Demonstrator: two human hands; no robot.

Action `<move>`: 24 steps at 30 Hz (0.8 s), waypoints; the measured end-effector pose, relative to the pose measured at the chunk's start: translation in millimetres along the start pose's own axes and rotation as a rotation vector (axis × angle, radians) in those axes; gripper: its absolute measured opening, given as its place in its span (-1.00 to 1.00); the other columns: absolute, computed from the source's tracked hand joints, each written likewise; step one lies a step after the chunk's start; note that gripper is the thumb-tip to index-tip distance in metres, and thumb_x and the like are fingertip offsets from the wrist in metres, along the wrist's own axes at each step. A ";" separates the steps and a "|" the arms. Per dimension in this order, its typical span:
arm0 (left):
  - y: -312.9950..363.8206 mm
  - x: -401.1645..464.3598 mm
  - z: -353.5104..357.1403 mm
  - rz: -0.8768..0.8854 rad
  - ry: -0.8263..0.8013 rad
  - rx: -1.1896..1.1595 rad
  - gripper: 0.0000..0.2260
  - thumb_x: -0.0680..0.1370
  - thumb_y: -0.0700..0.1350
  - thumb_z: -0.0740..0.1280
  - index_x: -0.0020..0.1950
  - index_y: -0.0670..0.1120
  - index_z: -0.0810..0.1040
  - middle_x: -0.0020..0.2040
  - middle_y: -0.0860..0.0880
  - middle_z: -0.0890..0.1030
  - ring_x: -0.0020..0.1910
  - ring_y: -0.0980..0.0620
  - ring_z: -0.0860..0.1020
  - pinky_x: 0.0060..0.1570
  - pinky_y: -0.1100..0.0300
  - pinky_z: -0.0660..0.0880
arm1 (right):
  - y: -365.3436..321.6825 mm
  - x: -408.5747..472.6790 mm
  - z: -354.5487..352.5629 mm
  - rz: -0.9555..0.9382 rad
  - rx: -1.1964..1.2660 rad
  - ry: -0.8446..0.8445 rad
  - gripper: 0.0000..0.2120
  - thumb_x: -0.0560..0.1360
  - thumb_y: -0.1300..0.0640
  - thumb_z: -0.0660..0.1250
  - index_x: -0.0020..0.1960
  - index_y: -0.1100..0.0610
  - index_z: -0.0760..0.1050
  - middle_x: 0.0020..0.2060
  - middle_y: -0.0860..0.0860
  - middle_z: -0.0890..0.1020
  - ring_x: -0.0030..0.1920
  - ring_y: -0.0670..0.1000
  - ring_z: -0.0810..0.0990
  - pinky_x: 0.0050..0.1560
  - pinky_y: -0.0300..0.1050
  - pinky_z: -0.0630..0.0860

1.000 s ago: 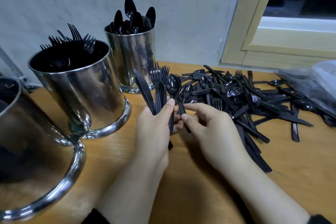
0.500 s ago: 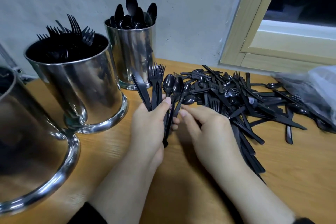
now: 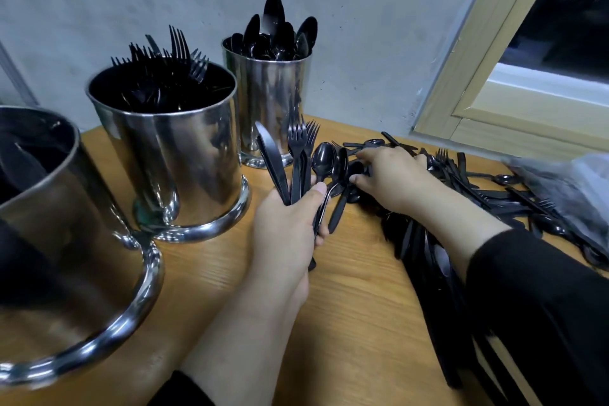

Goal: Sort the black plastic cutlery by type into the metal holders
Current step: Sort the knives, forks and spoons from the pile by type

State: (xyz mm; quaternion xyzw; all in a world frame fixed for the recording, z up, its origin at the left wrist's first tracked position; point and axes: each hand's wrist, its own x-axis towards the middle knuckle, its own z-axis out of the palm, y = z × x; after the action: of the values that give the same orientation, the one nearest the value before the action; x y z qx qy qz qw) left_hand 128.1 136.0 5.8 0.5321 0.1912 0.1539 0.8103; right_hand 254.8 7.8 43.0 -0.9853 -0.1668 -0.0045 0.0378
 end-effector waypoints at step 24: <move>10.6 -11.9 6.6 0.113 -0.030 0.112 -0.97 0.61 -0.13 0.43 0.02 -0.06 0.64 -0.22 0.02 0.66 -0.33 0.13 0.60 -0.27 0.26 0.56 | -11.7 -50.8 -47.6 -0.051 0.645 0.185 -0.72 0.59 0.08 0.37 0.29 0.03 0.61 0.12 -0.06 0.69 0.12 -0.16 0.62 0.10 -0.30 0.43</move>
State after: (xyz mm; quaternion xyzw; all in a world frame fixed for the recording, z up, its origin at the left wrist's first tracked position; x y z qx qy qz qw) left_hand 120.3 129.4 19.7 0.5889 0.1569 0.1805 0.7720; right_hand 203.2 -1.6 90.3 -0.9135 -0.1801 -0.0418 0.3624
